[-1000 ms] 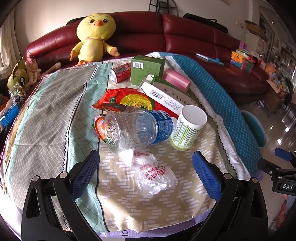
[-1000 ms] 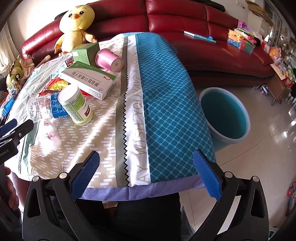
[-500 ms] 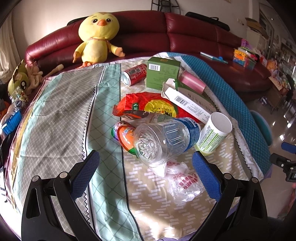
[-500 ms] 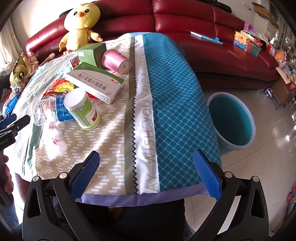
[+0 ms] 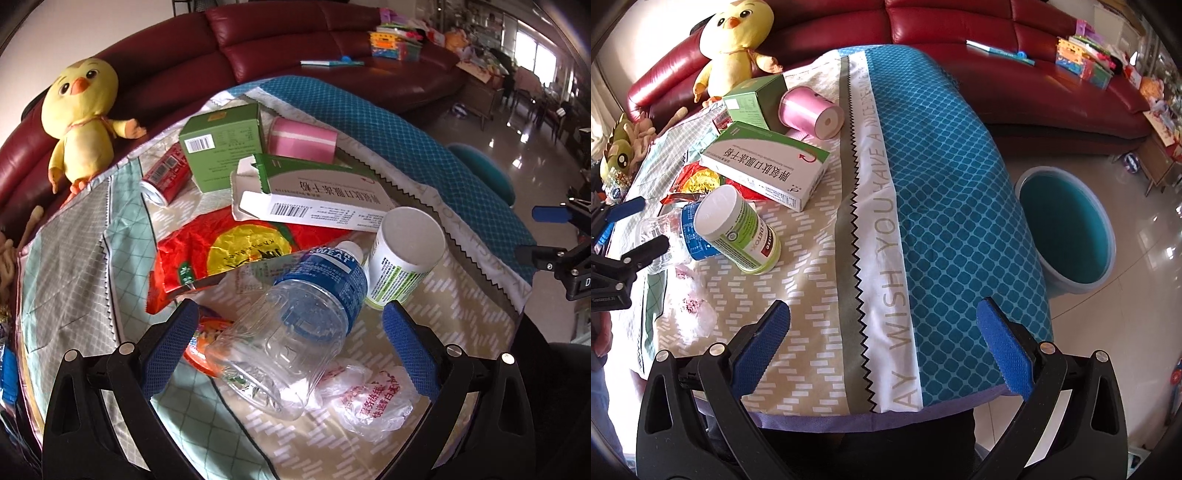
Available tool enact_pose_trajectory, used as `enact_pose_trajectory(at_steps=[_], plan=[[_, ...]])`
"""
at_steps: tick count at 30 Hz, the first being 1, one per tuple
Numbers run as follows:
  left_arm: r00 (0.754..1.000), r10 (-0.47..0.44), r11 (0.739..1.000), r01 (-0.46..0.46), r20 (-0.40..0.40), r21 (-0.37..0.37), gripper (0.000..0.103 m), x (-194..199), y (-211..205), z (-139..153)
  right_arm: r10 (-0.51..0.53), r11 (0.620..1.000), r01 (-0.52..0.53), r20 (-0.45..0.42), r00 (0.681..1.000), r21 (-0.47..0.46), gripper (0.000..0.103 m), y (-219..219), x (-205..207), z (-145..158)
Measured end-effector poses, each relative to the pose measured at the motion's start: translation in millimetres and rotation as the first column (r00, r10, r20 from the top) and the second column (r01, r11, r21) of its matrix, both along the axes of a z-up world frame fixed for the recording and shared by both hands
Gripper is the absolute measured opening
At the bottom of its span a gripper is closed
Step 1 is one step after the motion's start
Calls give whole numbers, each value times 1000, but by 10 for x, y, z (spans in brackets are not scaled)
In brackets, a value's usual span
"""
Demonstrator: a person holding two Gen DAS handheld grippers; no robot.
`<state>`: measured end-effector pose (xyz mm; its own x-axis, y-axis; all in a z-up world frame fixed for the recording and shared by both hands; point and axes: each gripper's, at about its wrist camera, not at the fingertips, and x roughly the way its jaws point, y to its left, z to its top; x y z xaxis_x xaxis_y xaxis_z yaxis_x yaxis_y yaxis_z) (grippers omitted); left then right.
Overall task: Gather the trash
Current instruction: 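Grasp the clear water bottle with the left tool while the right tool grasps the white pill jar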
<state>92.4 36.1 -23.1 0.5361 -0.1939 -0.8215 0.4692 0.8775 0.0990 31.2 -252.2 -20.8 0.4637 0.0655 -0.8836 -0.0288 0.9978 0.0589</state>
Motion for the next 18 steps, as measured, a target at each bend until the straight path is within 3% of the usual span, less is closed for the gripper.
enact_pose_trajectory(at_steps=[2, 4, 5, 8, 15, 18], plan=[[1000, -9, 1000, 9, -18, -10, 87, 4, -6, -69, 13, 1000, -13, -5, 1000, 8, 97, 29, 52, -5], [999, 4, 1000, -5, -42, -16, 67, 4, 29, -132, 23, 999, -22, -19, 1000, 27, 97, 40, 131, -20], [998, 8, 999, -10, -69, -39, 64, 5, 62, -164, 25, 999, -24, -26, 999, 37, 97, 47, 167, -26], [995, 22, 998, -28, -98, -60, 64, -17, 133, -206, 25, 998, -24, -37, 999, 50, 97, 79, 284, -45], [989, -11, 999, 17, -146, 38, 74, 18, -44, -387, 31, 998, -28, -46, 998, 60, 97, 151, 408, -86], [987, 10, 1000, -9, -159, 4, 75, 94, -48, -426, 36, 998, -33, -51, 998, 58, 97, 162, 425, -103]])
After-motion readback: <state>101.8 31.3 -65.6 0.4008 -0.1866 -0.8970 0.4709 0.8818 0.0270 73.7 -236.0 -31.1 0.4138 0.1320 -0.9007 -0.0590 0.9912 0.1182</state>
